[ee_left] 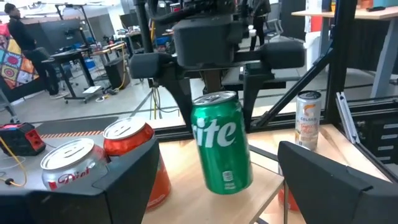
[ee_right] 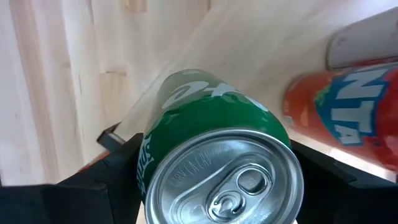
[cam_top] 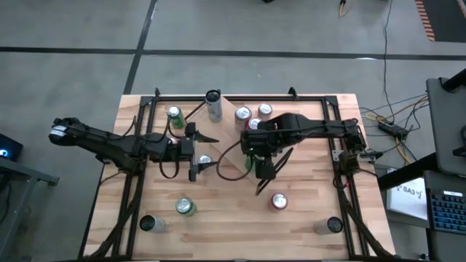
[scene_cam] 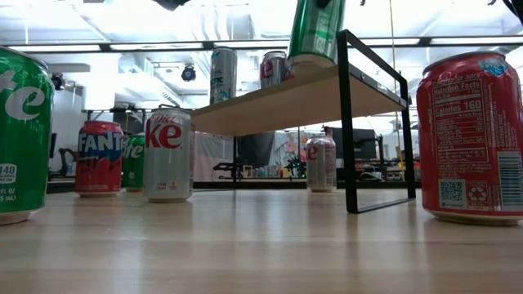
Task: Place canned beverage on shelf
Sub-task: Put the bottom right green soda can on the shelf
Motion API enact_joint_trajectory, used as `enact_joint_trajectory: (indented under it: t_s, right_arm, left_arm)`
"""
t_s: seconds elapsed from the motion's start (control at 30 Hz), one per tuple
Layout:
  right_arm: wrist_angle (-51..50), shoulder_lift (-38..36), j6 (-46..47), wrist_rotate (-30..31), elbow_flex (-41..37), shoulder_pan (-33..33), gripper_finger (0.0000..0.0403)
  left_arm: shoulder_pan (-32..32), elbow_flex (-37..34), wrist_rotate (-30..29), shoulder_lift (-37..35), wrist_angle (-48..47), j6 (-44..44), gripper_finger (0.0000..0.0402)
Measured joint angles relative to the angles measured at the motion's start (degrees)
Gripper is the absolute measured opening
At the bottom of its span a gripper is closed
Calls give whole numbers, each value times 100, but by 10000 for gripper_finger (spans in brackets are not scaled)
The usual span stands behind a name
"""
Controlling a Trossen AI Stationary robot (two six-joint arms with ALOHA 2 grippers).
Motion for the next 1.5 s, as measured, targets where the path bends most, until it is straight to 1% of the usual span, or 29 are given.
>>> enact_joint_trajectory:
  t_s: [0.57,0.9,1.1,1.5]
  right_arm:
    - [2,7,236,19,-197,4,287]
    - [10,7,302,272,-385,5,288]
    - [7,7,315,368,-393,4,319]
    - [5,7,302,362,-393,4,327]
  left_arm:
    - [0,-1,0,9,6,-26,314]
    - [0,-1,2,9,3,-28,314]
    - [0,-1,2,9,-4,-27,314]
    - [0,-1,2,11,-47,-28,314]
